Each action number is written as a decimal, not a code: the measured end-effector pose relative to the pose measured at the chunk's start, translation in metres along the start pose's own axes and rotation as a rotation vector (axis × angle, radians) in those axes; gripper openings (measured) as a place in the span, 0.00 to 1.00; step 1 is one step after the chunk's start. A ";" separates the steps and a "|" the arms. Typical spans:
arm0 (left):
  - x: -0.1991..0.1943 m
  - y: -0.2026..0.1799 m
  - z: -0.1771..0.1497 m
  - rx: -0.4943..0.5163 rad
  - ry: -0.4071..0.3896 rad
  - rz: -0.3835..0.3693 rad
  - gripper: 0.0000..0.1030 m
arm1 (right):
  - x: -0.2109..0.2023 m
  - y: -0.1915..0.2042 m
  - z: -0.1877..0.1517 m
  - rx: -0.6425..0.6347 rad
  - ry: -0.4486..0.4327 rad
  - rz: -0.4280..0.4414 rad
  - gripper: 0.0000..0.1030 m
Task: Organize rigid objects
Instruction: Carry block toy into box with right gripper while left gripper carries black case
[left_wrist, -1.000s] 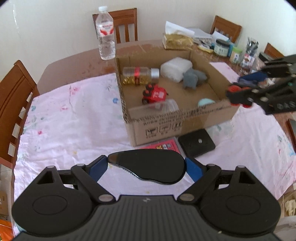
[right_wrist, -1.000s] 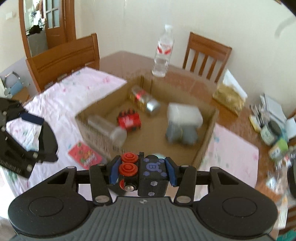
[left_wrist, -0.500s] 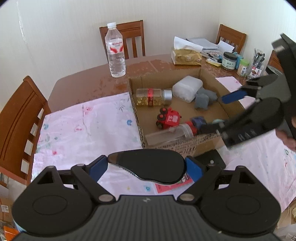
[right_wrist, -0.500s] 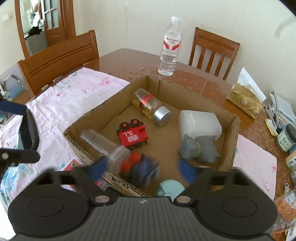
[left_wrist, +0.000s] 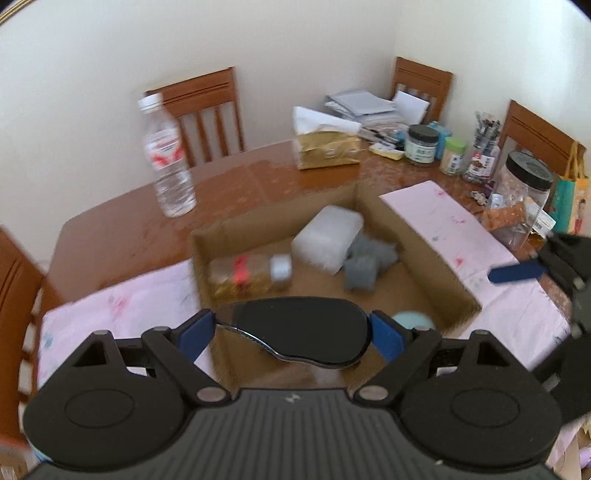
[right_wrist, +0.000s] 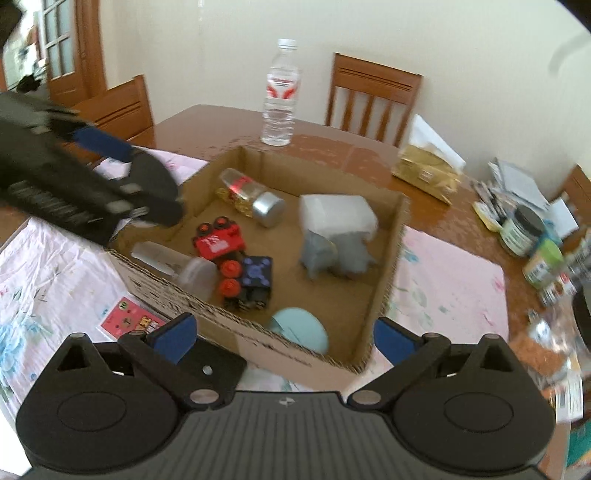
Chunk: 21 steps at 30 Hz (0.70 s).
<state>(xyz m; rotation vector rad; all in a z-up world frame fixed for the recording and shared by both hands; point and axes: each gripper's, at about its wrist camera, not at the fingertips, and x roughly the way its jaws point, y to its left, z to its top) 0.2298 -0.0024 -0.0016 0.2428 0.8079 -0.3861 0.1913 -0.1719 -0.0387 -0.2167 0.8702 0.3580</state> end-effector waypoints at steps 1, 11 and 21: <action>0.009 -0.004 0.006 0.012 0.005 -0.011 0.87 | -0.002 -0.003 -0.002 0.015 0.003 -0.003 1.00; 0.089 -0.025 0.027 0.084 0.096 0.003 0.91 | -0.017 -0.022 -0.017 0.094 -0.009 -0.050 1.00; 0.050 -0.007 0.027 0.033 0.038 0.055 0.96 | -0.012 -0.024 -0.024 0.084 0.019 -0.043 1.00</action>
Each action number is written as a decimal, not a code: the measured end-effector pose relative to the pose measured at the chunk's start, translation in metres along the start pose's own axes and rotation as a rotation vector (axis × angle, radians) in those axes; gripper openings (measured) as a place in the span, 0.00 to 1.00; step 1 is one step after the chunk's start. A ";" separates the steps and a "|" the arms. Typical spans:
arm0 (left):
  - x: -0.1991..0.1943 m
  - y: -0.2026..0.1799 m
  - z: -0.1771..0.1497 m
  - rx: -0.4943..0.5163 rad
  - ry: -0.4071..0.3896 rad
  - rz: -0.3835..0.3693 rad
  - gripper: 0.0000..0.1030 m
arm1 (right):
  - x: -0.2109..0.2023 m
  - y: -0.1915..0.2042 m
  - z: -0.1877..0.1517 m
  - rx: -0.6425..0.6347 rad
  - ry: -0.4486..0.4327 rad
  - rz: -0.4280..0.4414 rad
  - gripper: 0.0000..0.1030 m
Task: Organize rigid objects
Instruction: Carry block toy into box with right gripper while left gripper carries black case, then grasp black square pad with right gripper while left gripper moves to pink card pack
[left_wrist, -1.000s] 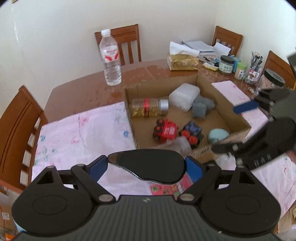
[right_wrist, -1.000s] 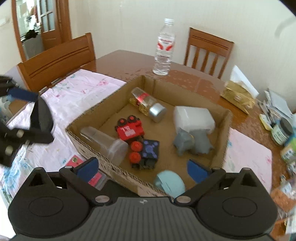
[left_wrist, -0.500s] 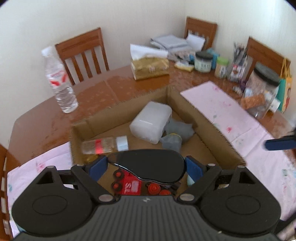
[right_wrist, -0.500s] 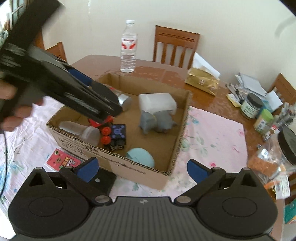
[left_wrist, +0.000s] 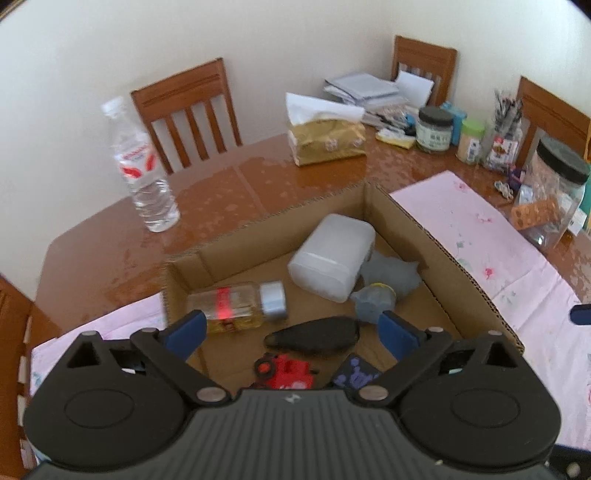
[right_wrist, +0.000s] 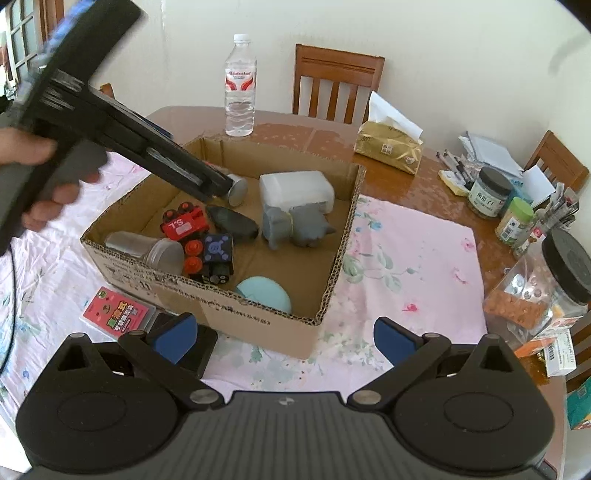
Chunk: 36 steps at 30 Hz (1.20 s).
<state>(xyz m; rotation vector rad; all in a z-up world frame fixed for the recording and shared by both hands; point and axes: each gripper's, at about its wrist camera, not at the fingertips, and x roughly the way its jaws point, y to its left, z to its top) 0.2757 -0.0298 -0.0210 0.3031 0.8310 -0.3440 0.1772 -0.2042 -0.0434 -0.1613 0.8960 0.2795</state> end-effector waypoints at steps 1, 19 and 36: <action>-0.006 0.004 -0.002 -0.009 -0.006 0.008 0.97 | 0.001 0.001 0.000 -0.003 0.004 0.003 1.00; -0.053 0.054 -0.112 -0.223 0.071 0.193 0.99 | 0.037 0.033 -0.023 0.004 0.148 0.012 1.00; -0.039 0.073 -0.162 -0.275 0.089 0.133 0.99 | 0.092 0.081 -0.017 0.136 0.198 -0.024 1.00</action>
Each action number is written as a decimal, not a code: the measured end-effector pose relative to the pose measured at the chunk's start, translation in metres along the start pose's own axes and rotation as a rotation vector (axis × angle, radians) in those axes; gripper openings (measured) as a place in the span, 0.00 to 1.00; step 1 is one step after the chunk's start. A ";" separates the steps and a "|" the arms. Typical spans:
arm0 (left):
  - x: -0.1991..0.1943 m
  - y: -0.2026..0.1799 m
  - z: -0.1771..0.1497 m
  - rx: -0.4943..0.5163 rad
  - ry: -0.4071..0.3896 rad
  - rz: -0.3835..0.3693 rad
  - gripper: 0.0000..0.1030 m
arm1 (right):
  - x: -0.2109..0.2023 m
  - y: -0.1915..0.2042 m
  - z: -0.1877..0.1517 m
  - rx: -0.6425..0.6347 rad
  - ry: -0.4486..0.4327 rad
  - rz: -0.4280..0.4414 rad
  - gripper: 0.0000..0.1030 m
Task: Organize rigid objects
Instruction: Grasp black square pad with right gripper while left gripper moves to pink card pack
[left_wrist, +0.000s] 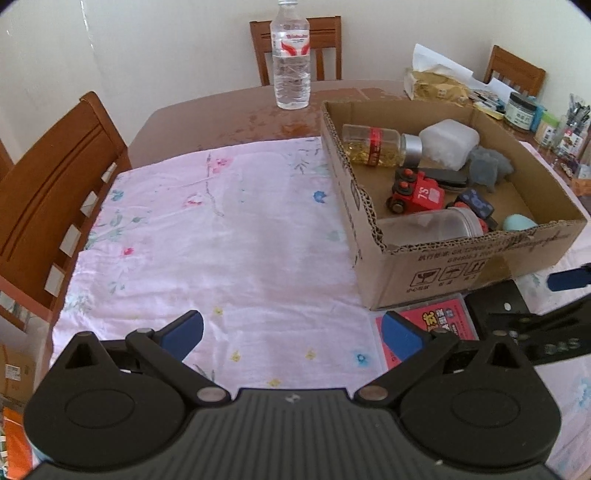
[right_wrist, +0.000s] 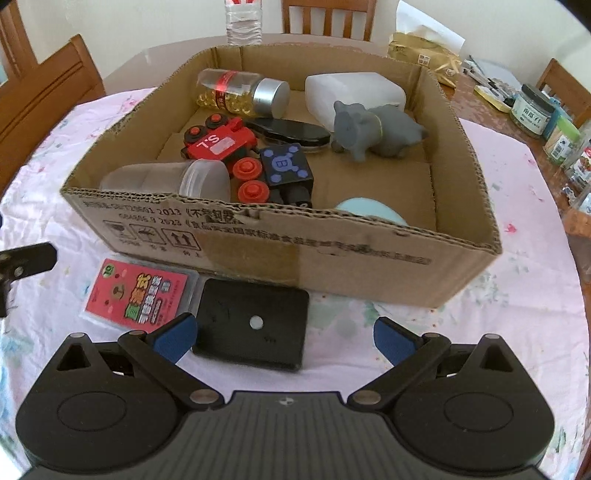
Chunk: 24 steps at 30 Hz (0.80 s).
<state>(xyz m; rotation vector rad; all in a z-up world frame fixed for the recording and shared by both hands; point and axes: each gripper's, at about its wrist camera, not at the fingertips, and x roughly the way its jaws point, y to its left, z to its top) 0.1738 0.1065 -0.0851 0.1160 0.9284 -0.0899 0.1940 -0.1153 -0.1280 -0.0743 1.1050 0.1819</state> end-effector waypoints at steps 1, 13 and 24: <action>0.001 0.001 0.000 -0.001 0.002 -0.009 0.99 | 0.002 0.002 0.001 0.005 0.000 -0.004 1.00; 0.007 0.000 0.001 0.029 0.014 -0.038 0.99 | 0.017 0.012 0.004 0.039 -0.010 -0.071 1.00; 0.017 -0.033 0.001 0.041 0.053 -0.070 0.99 | 0.011 -0.035 -0.006 0.044 0.016 -0.057 1.00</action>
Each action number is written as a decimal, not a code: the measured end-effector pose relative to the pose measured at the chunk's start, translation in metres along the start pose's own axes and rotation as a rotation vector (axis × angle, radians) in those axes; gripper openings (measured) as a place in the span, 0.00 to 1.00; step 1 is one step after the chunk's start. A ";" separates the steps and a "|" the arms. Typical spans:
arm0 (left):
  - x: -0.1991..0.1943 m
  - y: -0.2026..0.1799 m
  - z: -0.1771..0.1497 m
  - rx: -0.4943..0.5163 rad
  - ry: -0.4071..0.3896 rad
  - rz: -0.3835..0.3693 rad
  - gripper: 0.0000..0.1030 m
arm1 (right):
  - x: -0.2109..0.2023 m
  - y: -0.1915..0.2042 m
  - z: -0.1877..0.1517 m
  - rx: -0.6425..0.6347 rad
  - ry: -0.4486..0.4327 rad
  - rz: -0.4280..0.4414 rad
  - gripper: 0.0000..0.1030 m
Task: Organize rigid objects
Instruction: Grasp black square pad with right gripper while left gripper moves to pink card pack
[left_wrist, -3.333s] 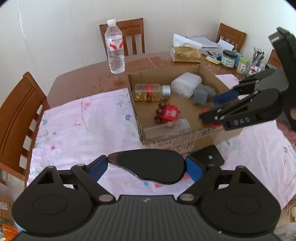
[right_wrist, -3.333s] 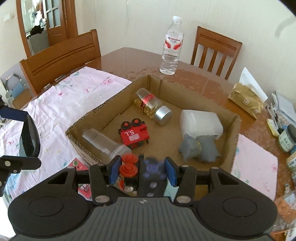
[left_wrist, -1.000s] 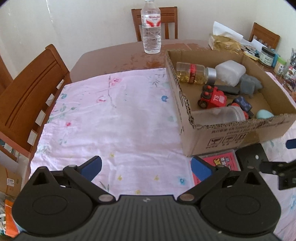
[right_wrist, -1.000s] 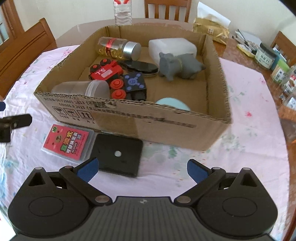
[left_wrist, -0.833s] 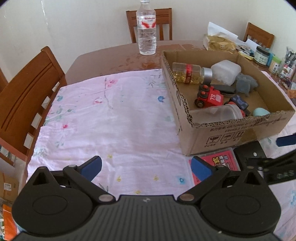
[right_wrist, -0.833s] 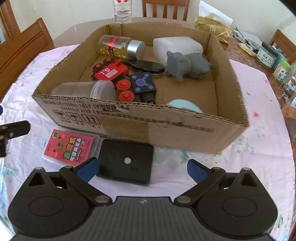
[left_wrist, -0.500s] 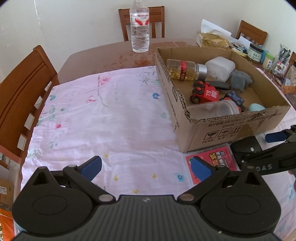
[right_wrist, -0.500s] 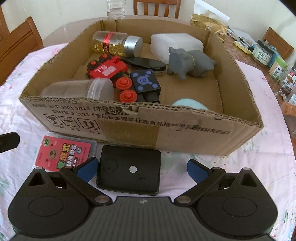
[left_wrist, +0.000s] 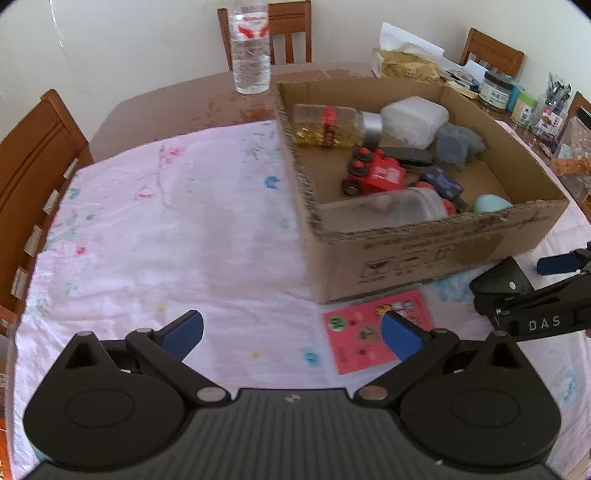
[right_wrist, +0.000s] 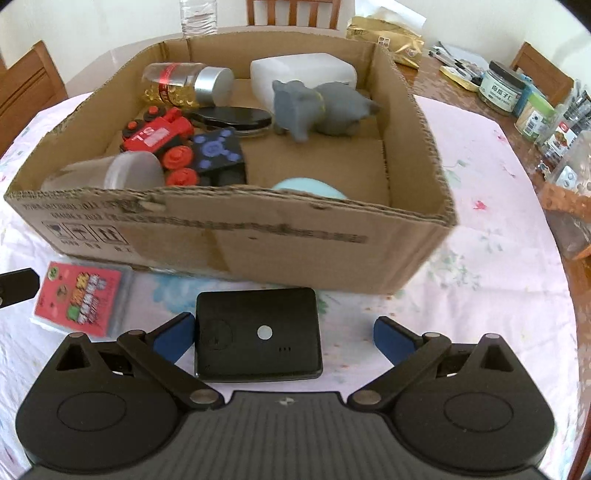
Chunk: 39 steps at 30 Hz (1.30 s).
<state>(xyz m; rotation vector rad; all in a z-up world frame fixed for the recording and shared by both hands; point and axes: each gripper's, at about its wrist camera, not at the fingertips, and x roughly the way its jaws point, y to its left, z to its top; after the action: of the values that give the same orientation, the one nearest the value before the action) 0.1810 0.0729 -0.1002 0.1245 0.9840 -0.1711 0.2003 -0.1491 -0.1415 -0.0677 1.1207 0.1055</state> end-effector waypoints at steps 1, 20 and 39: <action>0.001 -0.004 0.000 -0.004 0.004 -0.005 0.99 | 0.000 -0.003 0.000 -0.014 -0.001 0.008 1.00; 0.039 -0.050 -0.003 -0.097 0.035 0.032 0.99 | -0.003 -0.012 -0.016 -0.204 -0.057 0.116 1.00; 0.028 -0.044 -0.008 -0.016 0.053 -0.027 0.88 | -0.004 -0.011 -0.017 -0.194 -0.073 0.113 1.00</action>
<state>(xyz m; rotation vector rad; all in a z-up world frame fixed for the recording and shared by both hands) 0.1806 0.0289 -0.1297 0.1020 1.0404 -0.1851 0.1844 -0.1623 -0.1454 -0.1729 1.0387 0.3152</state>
